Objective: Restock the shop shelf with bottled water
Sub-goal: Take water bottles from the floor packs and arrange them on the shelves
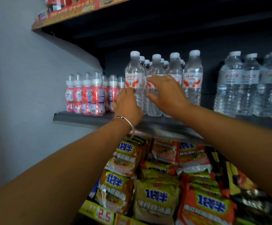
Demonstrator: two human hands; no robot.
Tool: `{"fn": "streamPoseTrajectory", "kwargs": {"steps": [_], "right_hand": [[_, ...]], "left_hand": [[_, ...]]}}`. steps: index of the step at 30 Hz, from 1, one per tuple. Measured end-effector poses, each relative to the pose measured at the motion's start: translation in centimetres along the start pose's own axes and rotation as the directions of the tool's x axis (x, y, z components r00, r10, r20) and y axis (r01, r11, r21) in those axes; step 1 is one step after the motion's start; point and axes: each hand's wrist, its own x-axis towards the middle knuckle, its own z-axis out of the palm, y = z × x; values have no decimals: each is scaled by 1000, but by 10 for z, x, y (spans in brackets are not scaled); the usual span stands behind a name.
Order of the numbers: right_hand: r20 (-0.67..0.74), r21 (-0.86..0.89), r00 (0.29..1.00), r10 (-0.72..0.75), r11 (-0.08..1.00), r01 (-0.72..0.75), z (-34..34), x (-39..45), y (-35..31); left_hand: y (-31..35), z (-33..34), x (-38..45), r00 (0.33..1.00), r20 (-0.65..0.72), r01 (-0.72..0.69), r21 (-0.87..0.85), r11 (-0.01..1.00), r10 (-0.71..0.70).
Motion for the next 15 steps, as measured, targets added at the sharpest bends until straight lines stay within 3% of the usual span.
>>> {"fn": "streamPoseTrajectory", "kwargs": {"steps": [3,9,15], "right_hand": [[21,-17,999,-38,999,39,-15,-59,-4],[56,9,996,-62,998,62,-22,-188,3],[182,48,983,0,999,-9,20,-332,15]], "left_hand": [[21,4,-50,997,-22,-73,-14,997,72],[50,33,-163,996,37,-72,-73,995,75],[36,93,-292,969,247,24,-150,988,14]]}}
